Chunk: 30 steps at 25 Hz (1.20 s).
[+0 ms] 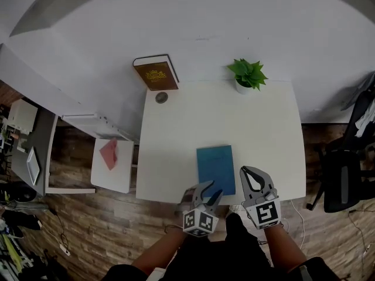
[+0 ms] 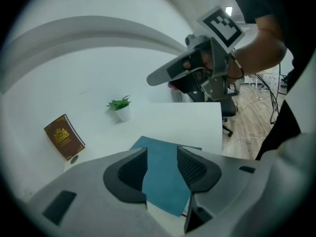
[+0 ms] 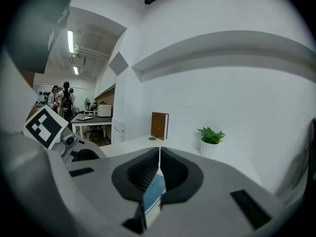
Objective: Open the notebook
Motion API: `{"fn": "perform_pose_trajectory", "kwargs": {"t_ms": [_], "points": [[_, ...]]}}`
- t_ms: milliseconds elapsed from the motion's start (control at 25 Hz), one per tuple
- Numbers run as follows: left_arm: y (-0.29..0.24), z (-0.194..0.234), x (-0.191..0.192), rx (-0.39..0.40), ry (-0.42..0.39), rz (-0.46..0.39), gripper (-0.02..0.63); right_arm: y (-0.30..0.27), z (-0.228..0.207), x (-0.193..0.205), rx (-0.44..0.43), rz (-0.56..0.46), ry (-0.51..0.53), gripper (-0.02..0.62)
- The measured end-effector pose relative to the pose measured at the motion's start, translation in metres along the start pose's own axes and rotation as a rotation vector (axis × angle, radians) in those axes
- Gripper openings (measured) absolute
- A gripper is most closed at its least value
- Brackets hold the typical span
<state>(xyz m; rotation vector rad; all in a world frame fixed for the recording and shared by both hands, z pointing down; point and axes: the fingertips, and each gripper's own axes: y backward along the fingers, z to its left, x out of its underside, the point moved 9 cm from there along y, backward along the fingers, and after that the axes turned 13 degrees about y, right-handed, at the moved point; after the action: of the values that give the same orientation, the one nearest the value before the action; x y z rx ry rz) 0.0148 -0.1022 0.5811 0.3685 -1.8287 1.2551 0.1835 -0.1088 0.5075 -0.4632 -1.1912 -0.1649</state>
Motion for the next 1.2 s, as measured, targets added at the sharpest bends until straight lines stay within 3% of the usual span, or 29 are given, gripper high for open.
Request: {"fn": "perform_pose_trajectory", "kwargs": {"t_ms": [240, 600, 960, 1200], "points": [[-0.014, -0.028, 0.02, 0.06, -0.086, 0.085, 0.178, 0.004, 0.0, 0.015, -0.022, 0.029, 0.037, 0.005], [-0.044, -0.057, 0.036, 0.102, -0.213, 0.166, 0.175, 0.019, -0.002, 0.03, -0.025, 0.05, 0.005, 0.006], [-0.055, -0.056, 0.038, 0.103, -0.221, 0.242, 0.123, 0.025, -0.009, 0.04, -0.021, 0.038, -0.049, 0.006], [-0.06, -0.061, 0.037, 0.125, -0.228, 0.254, 0.099, 0.031, -0.016, 0.043, -0.031, 0.044, -0.028, 0.006]]}}
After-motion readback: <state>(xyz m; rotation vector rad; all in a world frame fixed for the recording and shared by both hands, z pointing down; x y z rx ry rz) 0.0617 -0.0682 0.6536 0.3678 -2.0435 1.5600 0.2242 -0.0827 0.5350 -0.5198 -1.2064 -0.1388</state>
